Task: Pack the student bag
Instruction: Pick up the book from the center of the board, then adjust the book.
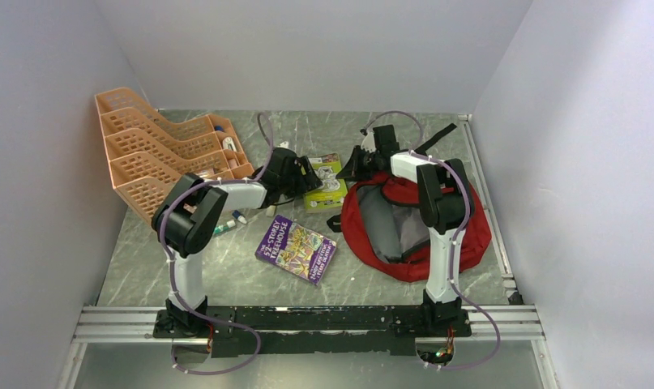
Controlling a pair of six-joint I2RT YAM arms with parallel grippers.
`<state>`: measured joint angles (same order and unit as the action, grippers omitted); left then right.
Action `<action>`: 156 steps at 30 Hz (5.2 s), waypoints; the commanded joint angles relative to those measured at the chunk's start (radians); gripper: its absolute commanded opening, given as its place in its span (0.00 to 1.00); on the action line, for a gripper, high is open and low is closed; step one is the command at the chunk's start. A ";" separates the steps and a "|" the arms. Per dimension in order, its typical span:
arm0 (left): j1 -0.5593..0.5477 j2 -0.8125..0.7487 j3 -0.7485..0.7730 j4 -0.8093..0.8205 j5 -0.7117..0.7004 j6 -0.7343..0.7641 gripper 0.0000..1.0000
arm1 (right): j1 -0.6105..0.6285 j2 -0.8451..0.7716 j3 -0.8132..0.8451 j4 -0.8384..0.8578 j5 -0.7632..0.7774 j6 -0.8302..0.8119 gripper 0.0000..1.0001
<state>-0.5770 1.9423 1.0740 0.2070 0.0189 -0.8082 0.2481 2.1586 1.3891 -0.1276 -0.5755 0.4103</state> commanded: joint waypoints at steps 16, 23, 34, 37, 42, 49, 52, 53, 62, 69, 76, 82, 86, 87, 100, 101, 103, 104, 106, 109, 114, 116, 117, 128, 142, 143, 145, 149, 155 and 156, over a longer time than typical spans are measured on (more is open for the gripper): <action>-0.009 0.011 -0.034 0.341 0.366 0.014 0.33 | -0.030 0.111 -0.094 -0.176 0.119 -0.103 0.00; -0.004 -0.015 0.025 0.309 0.436 0.057 0.05 | -0.029 0.032 -0.119 -0.131 0.122 -0.090 0.16; 0.005 -0.168 0.124 0.047 0.311 0.282 0.05 | -0.030 -0.218 -0.109 -0.049 0.138 -0.065 0.52; 0.005 -0.197 0.137 -0.001 0.305 0.348 0.05 | -0.029 -0.296 -0.138 -0.009 0.146 -0.075 0.54; 0.005 -0.226 0.164 -0.086 0.323 0.467 0.05 | -0.029 -0.435 -0.224 0.103 0.153 -0.080 0.56; 0.005 -0.264 0.256 -0.292 0.293 0.644 0.05 | -0.029 -0.626 -0.388 0.336 0.100 -0.138 0.59; 0.005 -0.299 0.270 -0.349 0.305 0.711 0.05 | -0.028 -0.690 -0.489 0.509 0.036 -0.193 0.61; 0.005 -0.321 0.268 -0.358 0.312 0.733 0.05 | -0.029 -0.711 -0.527 0.581 0.014 -0.203 0.62; 0.005 -0.471 0.264 -0.471 0.409 0.959 0.05 | 0.044 -0.875 -0.766 1.020 -0.164 -0.483 0.63; 0.005 -0.584 0.231 -0.572 0.564 1.108 0.05 | 0.067 -0.962 -0.768 0.962 -0.287 -0.621 0.67; 0.002 -0.673 0.195 -0.619 0.680 1.208 0.05 | 0.072 -0.993 -0.681 0.702 -0.373 -0.715 0.71; -0.013 -0.690 0.192 -0.654 0.695 1.248 0.05 | 0.076 -1.013 -0.679 0.702 -0.372 -0.705 0.72; -0.019 -0.700 0.194 -0.663 0.716 1.262 0.05 | 0.077 -1.002 -0.663 0.653 -0.415 -0.707 0.71; -0.020 -0.703 0.196 -0.663 0.720 1.263 0.05 | 0.078 -0.994 -0.656 0.641 -0.445 -0.695 0.70; -0.021 -0.715 0.208 -0.659 0.766 1.259 0.05 | 0.125 -0.855 -0.591 0.590 -0.638 -0.553 0.21; -0.021 -0.718 0.204 -0.653 0.758 1.252 0.05 | 0.125 -0.854 -0.592 0.616 -0.637 -0.526 0.16; -0.021 -0.727 0.193 -0.630 0.728 1.222 0.05 | 0.123 -0.847 -0.593 0.663 -0.636 -0.480 0.00; -0.021 -0.734 0.188 -0.609 0.711 1.195 0.05 | 0.121 -0.845 -0.590 0.674 -0.633 -0.463 0.00; -0.021 -0.753 0.174 -0.575 0.671 1.138 0.15 | 0.115 -0.838 -0.591 0.715 -0.636 -0.420 0.00; -0.021 -0.811 0.133 -0.529 0.651 1.068 0.56 | 0.102 -0.835 -0.615 0.881 -0.647 -0.266 0.00; -0.021 -0.975 -0.013 -0.406 0.632 0.929 0.98 | 0.092 -0.834 -0.652 1.172 -0.658 -0.045 0.00; -0.021 -1.042 -0.087 -0.366 0.596 0.874 0.98 | 0.093 -0.830 -0.674 1.343 -0.666 0.060 0.00; -0.020 -1.077 -0.113 -0.350 0.579 0.853 0.98 | 0.093 -0.834 -0.683 1.377 -0.668 0.095 0.00; -0.020 -1.181 -0.144 -0.382 0.459 0.829 0.98 | 0.126 -0.915 -0.650 1.364 -0.695 0.114 0.00; -0.020 -1.119 -0.145 -0.331 0.766 0.825 0.72 | 0.130 -0.951 -0.595 1.363 -0.568 0.202 0.00; -0.020 -1.112 -0.142 -0.333 0.771 0.824 0.69 | 0.129 -0.952 -0.593 1.363 -0.559 0.210 0.00; -0.020 -1.099 -0.137 -0.330 0.786 0.821 0.65 | 0.130 -0.955 -0.594 1.362 -0.552 0.222 0.00; -0.020 -1.077 -0.140 -0.293 0.818 0.814 0.56 | 0.131 -0.962 -0.599 1.369 -0.536 0.241 0.00; -0.021 -1.070 -0.157 -0.259 0.835 0.757 0.40 | 0.130 -0.967 -0.603 1.382 -0.520 0.250 0.00; -0.021 -1.074 -0.162 -0.254 0.832 0.755 0.40 | 0.129 -0.967 -0.604 1.387 -0.515 0.254 0.00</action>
<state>-0.5922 0.8772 0.9276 -0.0944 0.7654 -0.0143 0.3744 1.2182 0.7532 1.1797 -1.2118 0.6529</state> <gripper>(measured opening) 0.409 0.307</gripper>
